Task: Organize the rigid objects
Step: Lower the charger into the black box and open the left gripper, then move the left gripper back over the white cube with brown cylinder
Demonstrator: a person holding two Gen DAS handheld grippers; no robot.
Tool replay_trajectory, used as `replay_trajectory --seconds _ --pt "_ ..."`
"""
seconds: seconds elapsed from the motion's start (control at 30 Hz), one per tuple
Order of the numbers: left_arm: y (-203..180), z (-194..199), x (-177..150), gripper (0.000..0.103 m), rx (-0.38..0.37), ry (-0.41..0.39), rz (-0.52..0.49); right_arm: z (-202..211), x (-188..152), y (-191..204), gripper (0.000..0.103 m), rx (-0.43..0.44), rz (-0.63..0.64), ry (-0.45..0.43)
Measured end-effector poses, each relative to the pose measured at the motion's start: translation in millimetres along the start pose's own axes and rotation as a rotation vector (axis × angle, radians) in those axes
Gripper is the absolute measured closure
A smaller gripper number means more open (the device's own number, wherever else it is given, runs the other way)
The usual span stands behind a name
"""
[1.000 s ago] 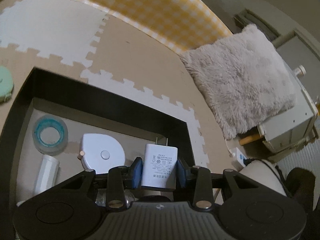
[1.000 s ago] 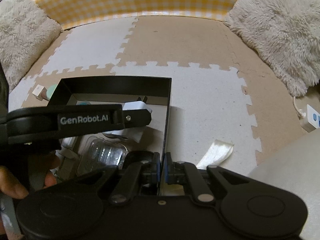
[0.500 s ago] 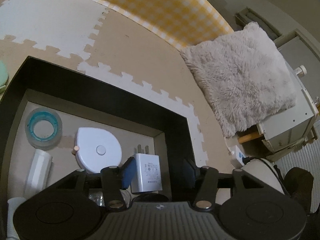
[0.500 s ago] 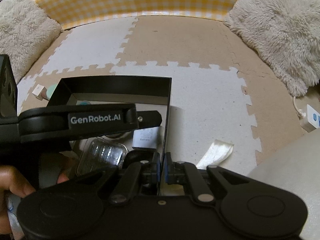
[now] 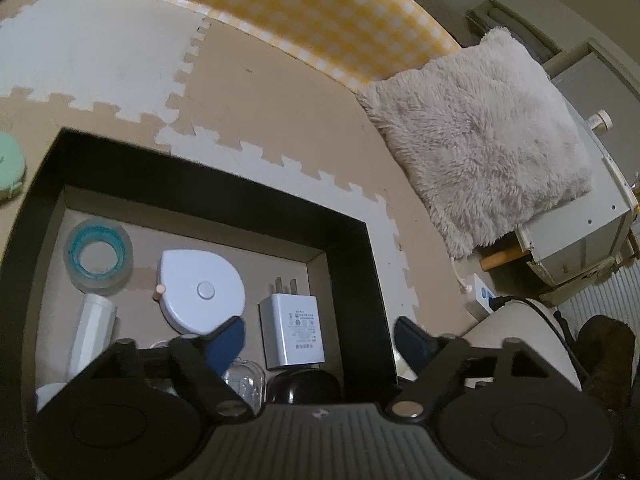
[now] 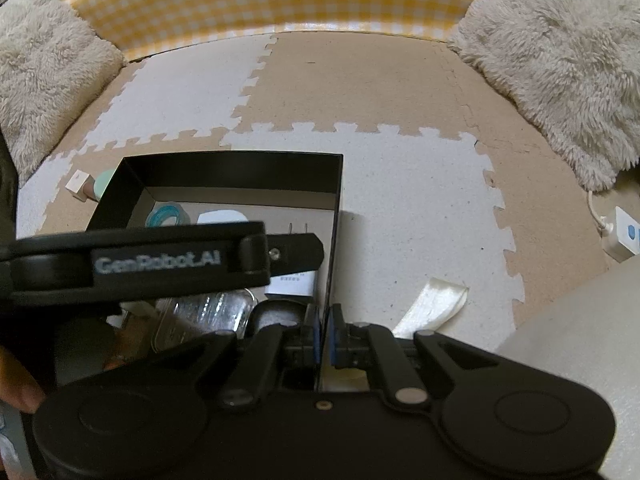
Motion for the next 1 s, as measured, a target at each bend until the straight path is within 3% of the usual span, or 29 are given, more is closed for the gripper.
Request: replay_trajectory --seconds 0.1,0.2,0.63,1.0 --pt "-3 5 3 0.004 0.010 -0.008 -0.019 -1 0 0 0.098 0.001 0.000 0.003" --pt "-7 11 5 0.001 0.023 -0.009 -0.045 -1 -1 -1 0.098 0.005 -0.005 0.002" --pt "-18 39 21 0.000 0.112 -0.014 -0.172 -1 -2 -4 0.097 0.017 -0.019 0.003" --pt "-3 78 62 0.000 0.208 -0.090 -0.292 -3 -3 -4 0.097 0.020 -0.016 0.011"
Point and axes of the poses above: each gripper's, at about its wrist camera, not at the fingertips, and z roughly against the way its jaws point, y to its left, x to its top, the point moved 6 cm from there along -z, roughly the way its jaws point, and after that the axes turned 12 degrees about -y, right-handed, at the moved point
